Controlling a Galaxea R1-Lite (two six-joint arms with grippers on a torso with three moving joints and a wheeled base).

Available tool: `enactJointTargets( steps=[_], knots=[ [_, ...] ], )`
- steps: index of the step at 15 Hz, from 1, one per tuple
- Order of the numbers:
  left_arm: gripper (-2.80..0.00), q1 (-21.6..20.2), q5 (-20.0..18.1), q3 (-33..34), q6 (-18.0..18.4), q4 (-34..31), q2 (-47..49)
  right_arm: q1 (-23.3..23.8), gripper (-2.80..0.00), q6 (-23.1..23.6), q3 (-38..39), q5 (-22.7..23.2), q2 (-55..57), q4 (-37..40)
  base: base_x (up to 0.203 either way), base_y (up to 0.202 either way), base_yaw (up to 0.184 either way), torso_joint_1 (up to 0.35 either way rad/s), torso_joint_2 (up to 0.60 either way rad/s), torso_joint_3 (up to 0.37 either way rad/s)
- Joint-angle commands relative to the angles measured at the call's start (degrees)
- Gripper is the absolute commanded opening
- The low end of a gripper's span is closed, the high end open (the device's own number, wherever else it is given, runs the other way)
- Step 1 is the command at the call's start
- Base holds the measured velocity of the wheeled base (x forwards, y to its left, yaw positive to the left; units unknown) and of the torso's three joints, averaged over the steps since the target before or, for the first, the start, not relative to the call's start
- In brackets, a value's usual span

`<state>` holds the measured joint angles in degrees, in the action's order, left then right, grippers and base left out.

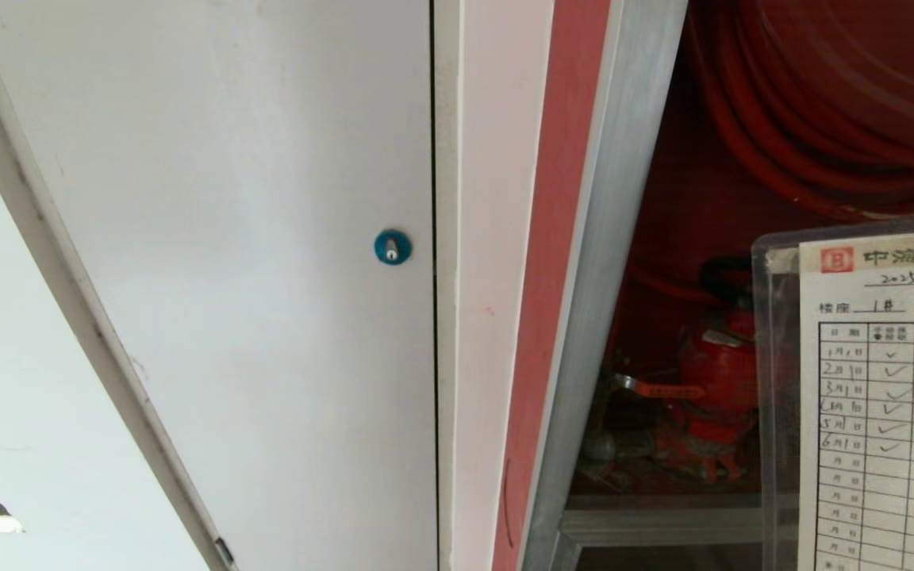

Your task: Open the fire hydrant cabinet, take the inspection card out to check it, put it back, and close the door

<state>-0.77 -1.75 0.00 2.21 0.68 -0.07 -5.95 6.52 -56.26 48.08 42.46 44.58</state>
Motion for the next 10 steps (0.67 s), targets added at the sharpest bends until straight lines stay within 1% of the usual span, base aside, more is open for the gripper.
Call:
enactJointTargets(
  steps=[1, 4, 6, 8, 10],
  knots=[
    [-2.80, 0.0, 0.0, 0.4, 0.0, 0.0, 0.0, 0.0, -2.80, 0.0, 0.0, 1.9, 3.4, -1.5, 0.000, 0.000, 0.000, 0.000, 0.00, 0.000],
    [-2.80, 0.0, 0.0, 0.4, 0.0, 0.1, 0.0, -0.6, -2.80, 0.0, 0.1, 6.0, 7.8, -5.7, 0.000, 0.000, 0.000, 0.000, 0.00, 0.000],
    [-2.80, 0.0, 0.0, 0.4, 0.0, 0.0, 0.0, -3.5, -2.80, -1.8, 1.3, 7.2, 9.5, -10.2, 0.000, 0.000, 0.000, 0.000, 0.00, 0.000],
    [-2.80, 0.0, 0.0, 0.4, 0.0, 0.0, 0.1, -6.0, -2.80, -6.4, 3.3, 7.3, 10.6, -17.4, 0.000, 0.000, 0.000, 0.000, 0.00, 0.000],
    [-2.80, 0.0, 0.0, 0.4, 0.0, 0.0, 0.1, -9.7, -2.80, -12.0, 5.9, 7.2, 11.5, -27.1, 0.000, 0.000, 0.000, 0.000, 0.00, 0.000]
  ],
)
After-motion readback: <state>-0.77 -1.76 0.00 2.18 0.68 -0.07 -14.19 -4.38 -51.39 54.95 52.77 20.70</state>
